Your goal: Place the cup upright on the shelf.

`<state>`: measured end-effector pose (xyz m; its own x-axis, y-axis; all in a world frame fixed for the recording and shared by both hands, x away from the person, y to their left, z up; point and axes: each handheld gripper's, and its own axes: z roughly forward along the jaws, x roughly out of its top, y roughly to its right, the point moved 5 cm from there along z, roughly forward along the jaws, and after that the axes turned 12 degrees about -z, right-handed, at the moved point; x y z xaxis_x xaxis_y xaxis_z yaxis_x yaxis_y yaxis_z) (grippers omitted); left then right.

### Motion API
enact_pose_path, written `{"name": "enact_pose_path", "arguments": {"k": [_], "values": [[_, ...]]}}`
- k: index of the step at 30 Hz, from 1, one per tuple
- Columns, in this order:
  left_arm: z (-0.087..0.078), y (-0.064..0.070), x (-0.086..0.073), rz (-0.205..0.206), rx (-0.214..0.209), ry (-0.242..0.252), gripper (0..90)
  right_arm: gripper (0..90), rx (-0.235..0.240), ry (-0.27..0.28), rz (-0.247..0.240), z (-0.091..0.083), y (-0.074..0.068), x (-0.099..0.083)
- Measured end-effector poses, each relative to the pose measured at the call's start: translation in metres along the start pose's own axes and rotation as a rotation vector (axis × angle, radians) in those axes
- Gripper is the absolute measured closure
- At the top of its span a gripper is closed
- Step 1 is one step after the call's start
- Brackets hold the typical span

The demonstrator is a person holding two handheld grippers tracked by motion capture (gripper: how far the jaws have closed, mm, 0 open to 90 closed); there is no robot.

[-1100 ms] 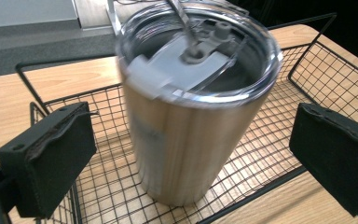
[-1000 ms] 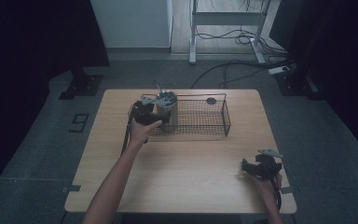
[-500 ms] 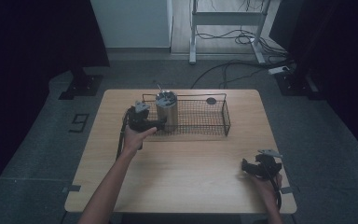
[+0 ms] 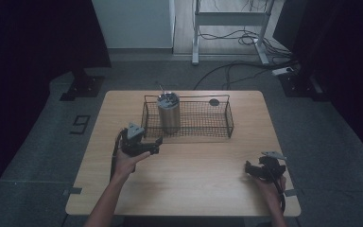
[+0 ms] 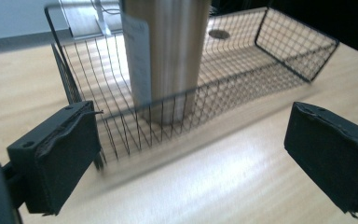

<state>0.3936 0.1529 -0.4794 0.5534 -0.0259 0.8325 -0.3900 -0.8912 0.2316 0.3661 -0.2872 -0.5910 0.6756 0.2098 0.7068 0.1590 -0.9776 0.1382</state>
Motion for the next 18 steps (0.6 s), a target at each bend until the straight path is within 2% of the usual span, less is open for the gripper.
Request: {"name": "enact_pose_path", "arguments": {"k": [13, 16, 17, 18], "values": [[-0.018, -0.013, -0.064, -0.003, 0.017, -0.070, 3.7, 2.7, 0.000, 0.000, 0.000, 0.000, 0.000, 0.000], [-0.018, -0.018, -0.079, -0.025, 0.006, -0.091, 4.5, 2.7, 0.000, 0.000, 0.000, 0.000, 0.000, 0.000], [-0.018, -0.018, -0.079, -0.025, 0.006, -0.091, 5.0, 2.7, 0.000, 0.000, 0.000, 0.000, 0.000, 0.000], [-0.017, -0.019, -0.084, -0.026, -0.012, -0.118, 5.8, 2.7, 0.000, 0.000, 0.000, 0.000, 0.000, 0.000]]}}
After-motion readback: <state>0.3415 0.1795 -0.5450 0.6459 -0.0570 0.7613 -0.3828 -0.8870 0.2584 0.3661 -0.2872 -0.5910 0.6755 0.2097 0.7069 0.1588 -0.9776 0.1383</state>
